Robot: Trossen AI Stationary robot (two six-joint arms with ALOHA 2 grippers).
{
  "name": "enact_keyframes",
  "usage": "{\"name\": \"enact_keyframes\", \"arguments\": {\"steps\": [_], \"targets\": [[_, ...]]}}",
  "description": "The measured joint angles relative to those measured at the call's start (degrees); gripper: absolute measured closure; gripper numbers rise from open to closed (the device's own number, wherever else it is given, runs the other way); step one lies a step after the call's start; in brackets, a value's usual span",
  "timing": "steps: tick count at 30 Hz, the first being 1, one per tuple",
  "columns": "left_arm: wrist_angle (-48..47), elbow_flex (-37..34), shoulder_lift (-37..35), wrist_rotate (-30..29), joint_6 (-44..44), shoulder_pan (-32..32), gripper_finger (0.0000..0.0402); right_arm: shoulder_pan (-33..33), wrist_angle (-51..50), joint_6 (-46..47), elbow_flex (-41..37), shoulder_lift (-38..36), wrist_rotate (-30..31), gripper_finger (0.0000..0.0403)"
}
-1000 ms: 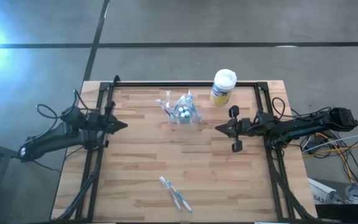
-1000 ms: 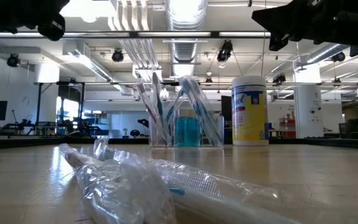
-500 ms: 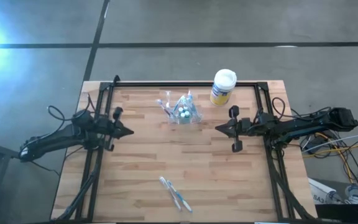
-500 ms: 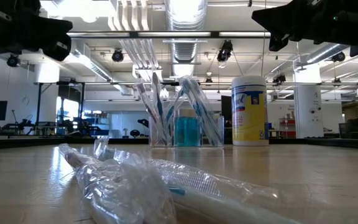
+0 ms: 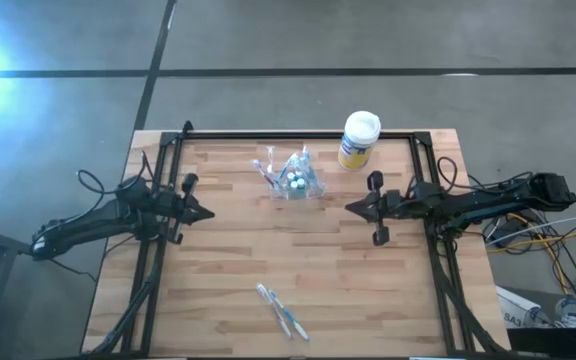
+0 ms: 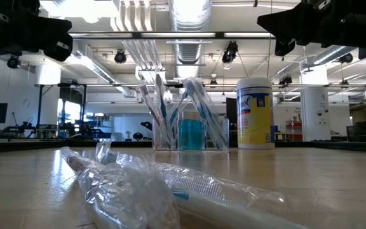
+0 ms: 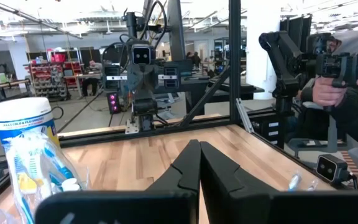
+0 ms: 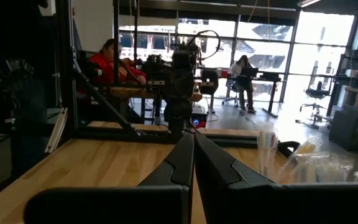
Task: Pick & Place toothbrushing station
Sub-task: Put the blue toothbrush into the transparent organizer
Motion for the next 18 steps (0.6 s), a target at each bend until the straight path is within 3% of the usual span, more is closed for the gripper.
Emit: {"name": "enact_keyframes", "arguments": {"steps": [13,18], "targets": [[-0.19,-0.46,0.00,-0.07,0.53,0.00,0.0392,0.00,-0.47,0.37,0.00,-0.05,0.00,0.0394],[-0.06,-0.46,0.02,-0.09,2.36,0.00,0.0396,-0.02,-1.97,0.64,0.00,-3.73,0.00,0.0394]]}}
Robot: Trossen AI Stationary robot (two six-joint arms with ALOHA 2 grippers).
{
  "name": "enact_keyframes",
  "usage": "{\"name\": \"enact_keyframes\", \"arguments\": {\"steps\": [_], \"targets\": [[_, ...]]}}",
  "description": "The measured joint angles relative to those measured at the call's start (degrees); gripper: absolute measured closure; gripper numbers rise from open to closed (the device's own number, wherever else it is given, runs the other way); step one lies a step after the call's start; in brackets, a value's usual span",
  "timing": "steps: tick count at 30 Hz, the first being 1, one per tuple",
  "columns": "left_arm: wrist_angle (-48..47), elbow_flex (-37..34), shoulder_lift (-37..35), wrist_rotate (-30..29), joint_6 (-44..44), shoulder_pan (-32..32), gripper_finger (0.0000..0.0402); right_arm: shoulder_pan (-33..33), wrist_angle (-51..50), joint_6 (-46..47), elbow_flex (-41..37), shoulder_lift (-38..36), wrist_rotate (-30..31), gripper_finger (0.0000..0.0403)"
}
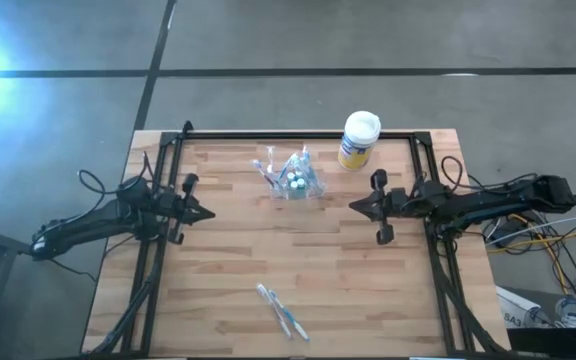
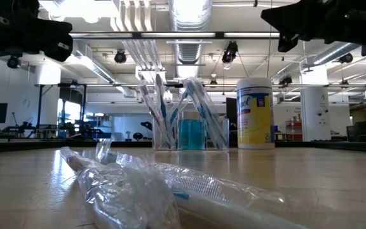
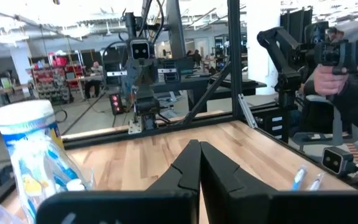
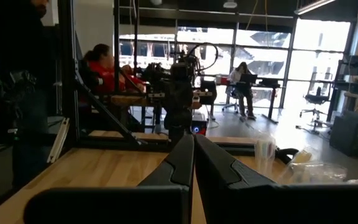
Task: Pick & Place toothbrushing station
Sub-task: Put the blue toothbrush into the transparent organizer
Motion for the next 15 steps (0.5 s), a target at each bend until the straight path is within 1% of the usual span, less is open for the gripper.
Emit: {"name": "enact_keyframes", "arguments": {"steps": [3,6,9,12,15], "targets": [[0.84,0.00,-0.02,-0.01,0.91,0.00,0.0397,-0.22,-6.88,-0.09,0.00,-5.30,0.00,0.0394],[0.83,0.00,-0.02,-0.35,-1.74,0.00,0.0395,-0.42,-15.35,0.66,0.00,-10.97,0.04,0.0394],[0.85,0.00,-0.02,-3.40,-5.25,-0.04,0.0394,-0.37,-21.51,2.55,0.00,-15.30,-0.04,0.0394],[0.85,-0.10,0.01,-3.70,-5.80,0.00,0.0393,-0.37,-25.65,4.60,0.02,-17.35,-0.32,0.0394],[0.81,-0.19,0.03,-3.70,-6.03,0.00,0.0393,-0.35,-27.14,7.31,-0.30,-16.93,-4.03,0.0394]]}}
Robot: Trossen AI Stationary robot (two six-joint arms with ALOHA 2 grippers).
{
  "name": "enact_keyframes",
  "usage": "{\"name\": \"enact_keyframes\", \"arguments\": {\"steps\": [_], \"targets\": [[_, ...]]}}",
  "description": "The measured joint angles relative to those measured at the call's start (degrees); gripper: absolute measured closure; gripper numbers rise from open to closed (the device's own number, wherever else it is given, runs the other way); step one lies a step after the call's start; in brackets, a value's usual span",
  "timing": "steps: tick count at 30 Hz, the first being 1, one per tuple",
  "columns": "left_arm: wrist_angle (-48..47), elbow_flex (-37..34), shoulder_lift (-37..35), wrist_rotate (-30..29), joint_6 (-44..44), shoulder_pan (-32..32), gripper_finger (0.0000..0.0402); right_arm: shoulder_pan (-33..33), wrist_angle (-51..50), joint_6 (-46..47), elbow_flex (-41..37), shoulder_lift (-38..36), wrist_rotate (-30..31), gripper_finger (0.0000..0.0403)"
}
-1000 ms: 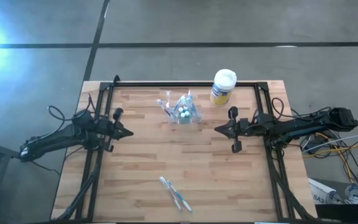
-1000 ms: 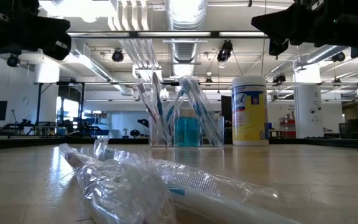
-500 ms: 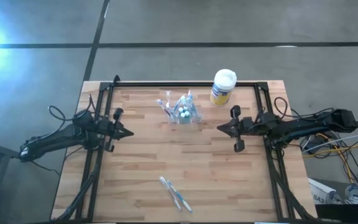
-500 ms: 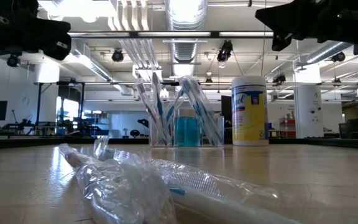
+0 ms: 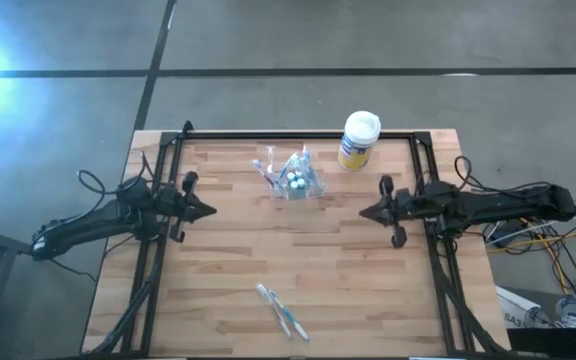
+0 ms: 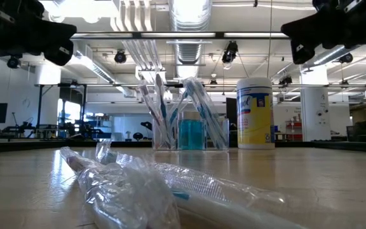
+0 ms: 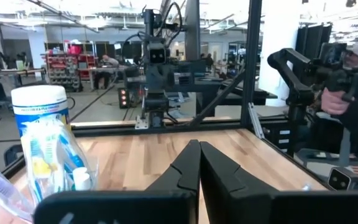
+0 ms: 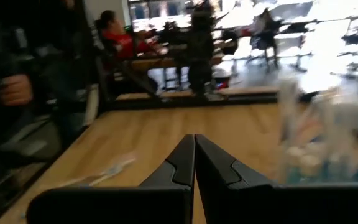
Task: Pick & Place toothbrushing station
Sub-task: Put the blue toothbrush into the transparent organizer
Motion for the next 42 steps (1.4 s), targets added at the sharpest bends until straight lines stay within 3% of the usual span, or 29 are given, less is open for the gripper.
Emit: {"name": "enact_keyframes", "arguments": {"steps": [4,10,19,26,33,42], "targets": [[0.03,0.26,-0.02,-0.02,-0.72,0.00,0.0392,1.32,1.56,2.00,-1.82,3.41,-5.00,0.0394],[-0.02,0.19,-0.02,0.00,1.41,0.00,0.0392,2.95,3.42,4.14,-2.61,9.53,-5.03,0.0394],[0.33,0.28,-0.02,0.00,7.57,0.00,0.0397,3.02,16.98,2.84,-2.56,17.56,-4.80,0.0394],[2.55,0.29,-0.02,2.24,0.68,0.00,0.0390,3.04,21.70,4.90,-2.55,22.58,-4.91,0.0394],[2.48,0.06,0.05,5.83,2.19,-0.04,0.0398,6.72,19.57,7.15,2.19,29.93,-2.26,0.0394],[1.92,-0.04,0.09,0.19,-0.94,0.00,0.0377,13.62,-1.31,17.12,21.60,45.01,3.31,0.0394]]}}
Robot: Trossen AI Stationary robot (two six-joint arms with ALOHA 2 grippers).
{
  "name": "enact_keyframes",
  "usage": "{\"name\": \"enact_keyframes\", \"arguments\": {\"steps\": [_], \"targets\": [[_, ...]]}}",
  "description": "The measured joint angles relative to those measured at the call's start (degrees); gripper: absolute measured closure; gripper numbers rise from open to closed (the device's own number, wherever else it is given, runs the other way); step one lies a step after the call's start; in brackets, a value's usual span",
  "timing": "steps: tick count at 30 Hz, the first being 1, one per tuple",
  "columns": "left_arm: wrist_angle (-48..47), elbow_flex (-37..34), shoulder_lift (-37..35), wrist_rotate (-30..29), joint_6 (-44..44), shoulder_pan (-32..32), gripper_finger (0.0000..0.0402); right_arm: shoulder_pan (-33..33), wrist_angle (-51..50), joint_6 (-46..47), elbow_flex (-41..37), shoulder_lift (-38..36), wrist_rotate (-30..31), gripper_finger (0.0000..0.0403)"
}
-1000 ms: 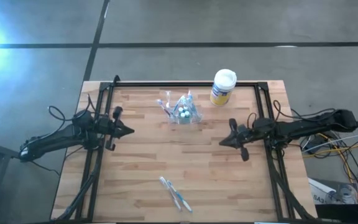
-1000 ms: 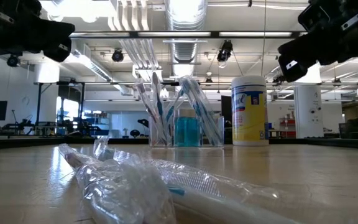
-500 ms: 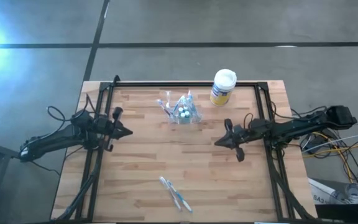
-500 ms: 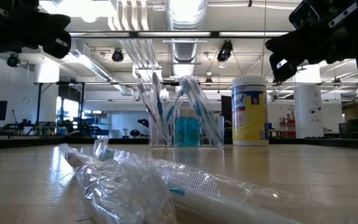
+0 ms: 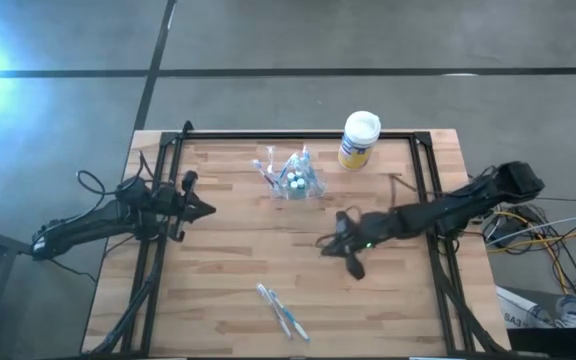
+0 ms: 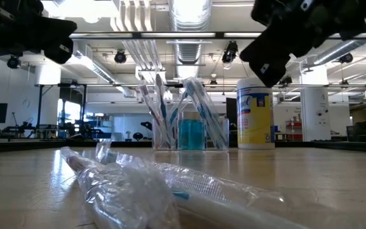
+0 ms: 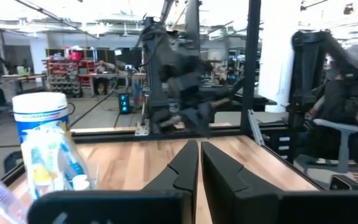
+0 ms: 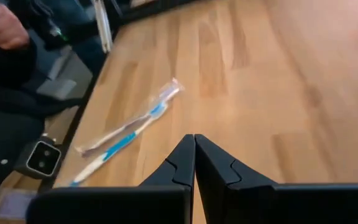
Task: Pick & Place toothbrushing station
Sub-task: Put the blue toothbrush into the transparent organizer
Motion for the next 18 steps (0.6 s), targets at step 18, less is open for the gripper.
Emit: {"name": "enact_keyframes", "arguments": {"steps": [18], "targets": [[-1.56,-0.07,0.02,-2.76,-3.50,0.00,0.0372,9.89,-28.54,22.14,43.82,36.66,9.49,0.0344]]}}
